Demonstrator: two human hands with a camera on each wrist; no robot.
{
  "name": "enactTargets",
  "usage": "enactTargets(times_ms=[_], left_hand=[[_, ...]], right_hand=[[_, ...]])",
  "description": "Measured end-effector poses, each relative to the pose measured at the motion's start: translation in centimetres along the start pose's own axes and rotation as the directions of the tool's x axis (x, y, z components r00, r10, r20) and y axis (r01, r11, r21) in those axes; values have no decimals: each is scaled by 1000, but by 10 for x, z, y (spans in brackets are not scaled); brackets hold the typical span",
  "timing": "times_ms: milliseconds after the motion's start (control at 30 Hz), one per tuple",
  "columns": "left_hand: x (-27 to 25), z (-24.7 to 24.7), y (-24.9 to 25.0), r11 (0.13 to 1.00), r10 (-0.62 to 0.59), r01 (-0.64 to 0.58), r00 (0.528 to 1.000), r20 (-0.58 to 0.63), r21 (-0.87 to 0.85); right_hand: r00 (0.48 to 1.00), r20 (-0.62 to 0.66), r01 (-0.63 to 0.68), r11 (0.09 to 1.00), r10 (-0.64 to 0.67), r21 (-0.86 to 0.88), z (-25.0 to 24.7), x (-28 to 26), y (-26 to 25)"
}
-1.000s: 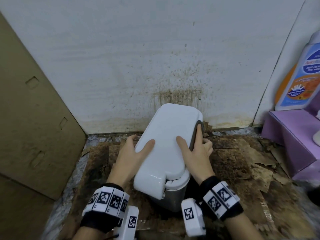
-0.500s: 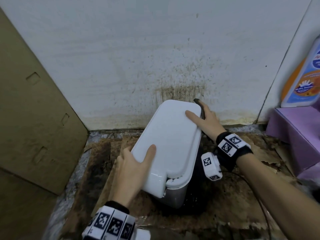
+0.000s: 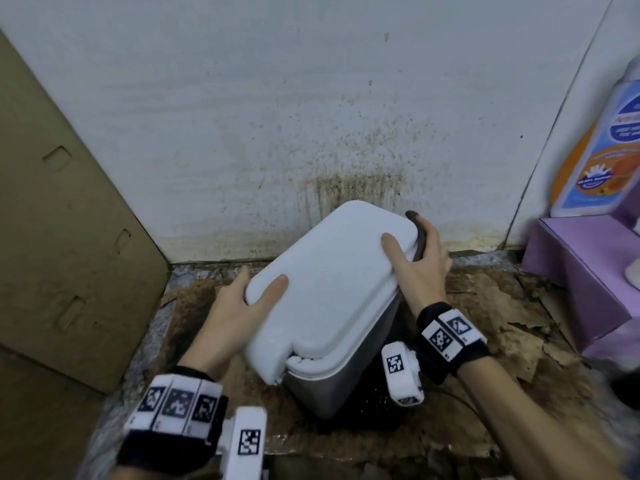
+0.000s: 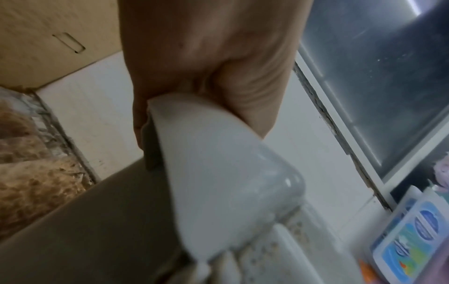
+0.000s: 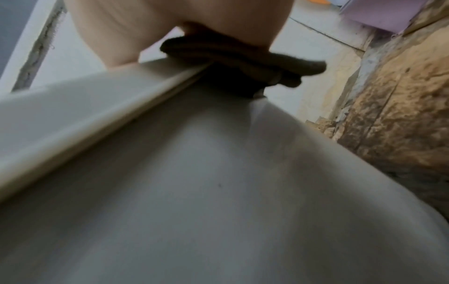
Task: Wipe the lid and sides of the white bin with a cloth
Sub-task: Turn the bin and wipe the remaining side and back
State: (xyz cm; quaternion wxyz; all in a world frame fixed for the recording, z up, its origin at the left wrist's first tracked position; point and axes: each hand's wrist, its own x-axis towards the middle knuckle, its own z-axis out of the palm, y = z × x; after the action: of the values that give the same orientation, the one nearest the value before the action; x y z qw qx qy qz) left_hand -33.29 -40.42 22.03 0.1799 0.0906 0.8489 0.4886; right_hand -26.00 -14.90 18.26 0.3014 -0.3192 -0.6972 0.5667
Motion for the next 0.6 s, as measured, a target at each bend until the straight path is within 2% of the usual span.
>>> enactTargets(times_ms=[100,200,367,467,600], left_hand=[[16,-10,6,998,28,-31,998,49,53],[28,-15,8,991,49,-59,995,84,117],[36,-12,-8,997,61,-58,996,-70,43],[34,-9,-14,993,100,-87,978,-184,73],[27,-7,-20,994,55,-24,953,-299,105]], right_hand=[[974,-225,-32,999,29,-7,2,-28,6],[949,-310,-52,999,51,3,5,-43,11],[970,-238,-60,997,48,-43,10,-40,10],[981,-183,-76,996,65,-54,10,-35,9],[990,-119,-80,994,71,-71,6,-27,6]])
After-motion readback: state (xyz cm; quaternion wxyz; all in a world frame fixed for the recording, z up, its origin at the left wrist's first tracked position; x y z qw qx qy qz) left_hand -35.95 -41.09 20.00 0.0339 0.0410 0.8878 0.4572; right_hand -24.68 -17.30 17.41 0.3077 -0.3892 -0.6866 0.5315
